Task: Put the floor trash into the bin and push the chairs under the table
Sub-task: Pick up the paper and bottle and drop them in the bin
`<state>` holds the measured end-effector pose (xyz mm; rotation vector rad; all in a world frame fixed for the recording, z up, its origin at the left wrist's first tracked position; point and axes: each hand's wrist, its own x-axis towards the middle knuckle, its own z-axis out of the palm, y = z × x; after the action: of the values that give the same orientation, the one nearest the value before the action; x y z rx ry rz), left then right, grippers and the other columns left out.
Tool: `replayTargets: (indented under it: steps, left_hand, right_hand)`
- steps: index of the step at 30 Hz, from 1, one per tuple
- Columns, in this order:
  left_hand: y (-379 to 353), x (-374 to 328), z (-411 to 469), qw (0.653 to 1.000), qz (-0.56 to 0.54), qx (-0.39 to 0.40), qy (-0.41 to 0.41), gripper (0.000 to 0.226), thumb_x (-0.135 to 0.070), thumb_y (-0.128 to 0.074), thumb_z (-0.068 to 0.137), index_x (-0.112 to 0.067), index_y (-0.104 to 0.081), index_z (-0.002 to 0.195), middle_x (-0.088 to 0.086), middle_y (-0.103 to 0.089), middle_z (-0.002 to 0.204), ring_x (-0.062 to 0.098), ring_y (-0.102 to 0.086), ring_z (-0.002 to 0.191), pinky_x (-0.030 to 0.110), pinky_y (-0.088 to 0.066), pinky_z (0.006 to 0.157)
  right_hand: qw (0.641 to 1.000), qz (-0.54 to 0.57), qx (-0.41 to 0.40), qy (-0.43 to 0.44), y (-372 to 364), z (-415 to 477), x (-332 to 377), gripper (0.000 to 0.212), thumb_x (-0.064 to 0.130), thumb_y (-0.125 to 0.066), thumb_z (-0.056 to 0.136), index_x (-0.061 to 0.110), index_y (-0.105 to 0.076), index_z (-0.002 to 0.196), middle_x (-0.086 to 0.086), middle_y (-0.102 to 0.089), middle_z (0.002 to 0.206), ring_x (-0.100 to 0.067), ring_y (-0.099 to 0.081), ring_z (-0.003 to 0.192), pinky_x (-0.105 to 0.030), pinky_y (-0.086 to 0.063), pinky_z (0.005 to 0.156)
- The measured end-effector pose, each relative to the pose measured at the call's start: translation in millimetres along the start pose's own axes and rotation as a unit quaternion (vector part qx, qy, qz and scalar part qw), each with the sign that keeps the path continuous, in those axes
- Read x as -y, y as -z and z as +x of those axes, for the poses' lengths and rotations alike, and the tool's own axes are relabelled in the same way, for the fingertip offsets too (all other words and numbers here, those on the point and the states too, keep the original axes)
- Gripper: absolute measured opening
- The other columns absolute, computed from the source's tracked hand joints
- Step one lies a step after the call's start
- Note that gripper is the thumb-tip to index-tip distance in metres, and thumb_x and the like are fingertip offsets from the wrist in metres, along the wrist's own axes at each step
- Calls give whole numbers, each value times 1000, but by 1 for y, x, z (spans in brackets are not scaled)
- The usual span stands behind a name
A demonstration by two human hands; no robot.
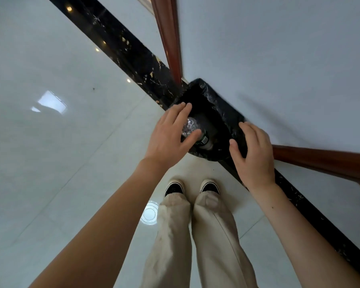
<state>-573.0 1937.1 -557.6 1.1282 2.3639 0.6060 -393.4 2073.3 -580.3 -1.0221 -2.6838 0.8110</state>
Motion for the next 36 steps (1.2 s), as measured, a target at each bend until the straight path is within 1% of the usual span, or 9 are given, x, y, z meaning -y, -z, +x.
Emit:
replayTargets:
  steps: [4, 8, 10, 14, 16, 20, 26, 32, 36]
  left_hand:
    - [104, -63, -30, 1000, 14, -2, -22, 59, -49, -37, 99, -16, -37, 147, 2, -41, 149, 21, -33, 139, 41, -30, 114]
    - [223, -141, -72, 999, 16, -22, -45, 54, -45, -31, 101, -15, -40, 145, 1, -44, 147, 21, -34, 139, 40, -29, 114]
    - [276, -175, -96, 997, 17, -46, -64, 52, -43, -31, 102, -14, -43, 143, 1, -47, 144, 20, -36, 138, 36, -28, 115]
    - [355, -229, -143, 991, 25, -94, -90, 49, -41, -34, 101, -14, -46, 140, 2, -49, 142, 17, -37, 135, 17, -14, 113]
    - [384, -250, -167, 988, 32, -106, -107, 50, -42, -33, 101, -14, -46, 141, 2, -49, 143, 18, -38, 135, 21, -17, 114]
    - [418, -275, -209, 980, 47, -118, -151, 49, -41, -35, 102, -15, -44, 142, 2, -50, 142, 20, -38, 136, 36, -30, 113]
    - [412, -276, -238, 977, 105, -71, -174, 53, -48, -33, 100, -24, -37, 147, -2, -44, 148, 20, -31, 142, 46, -28, 115]
    - [421, -304, -216, 975, 91, -71, -189, 54, -50, -27, 101, -25, -36, 147, -2, -43, 148, 21, -31, 142, 44, -25, 116]
    - [433, -326, -197, 969, 64, -75, -225, 55, -50, -26, 100, -22, -39, 146, 0, -46, 146, 21, -34, 140, 45, -31, 113]
  right_hand:
    - [1000, 17, -14, 19, 98, 3, 71, 45, 30, -51, 96, -1, -55, 129, -18, -58, 127, -31, -52, 120, -43, -43, 104]
    - [998, 27, -33, 40, 216, -8, 155, 46, 31, -50, 96, 0, -55, 130, -17, -58, 127, -30, -51, 120, -42, -44, 103]
    - [997, 26, -42, 60, 268, -17, 193, 45, 31, -49, 97, 1, -55, 130, -16, -58, 127, -29, -51, 120, -42, -44, 103]
    - [993, 20, -72, 94, 353, -43, 253, 44, 31, -50, 97, 3, -54, 131, -14, -57, 130, -28, -51, 122, -40, -43, 103]
    - [990, 16, -93, 106, 387, -58, 277, 44, 30, -51, 97, 3, -54, 132, -13, -57, 130, -28, -52, 122, -38, -43, 103]
    - [986, 3, -99, 136, 429, -92, 308, 45, 33, -49, 98, 4, -54, 132, -12, -58, 130, -25, -53, 121, -36, -43, 102]
    - [984, -18, -72, 159, 440, -120, 306, 46, 35, -49, 97, 6, -55, 133, -12, -58, 129, -25, -54, 121, -44, -48, 97]
    - [989, -24, -85, 122, 465, -113, 301, 48, 37, -46, 98, 9, -52, 136, -10, -56, 133, -23, -51, 124, -41, -45, 101]
    - [989, -30, -109, 92, 480, -115, 305, 48, 40, -43, 100, 12, -50, 139, -7, -53, 136, -20, -48, 127, -38, -43, 104]
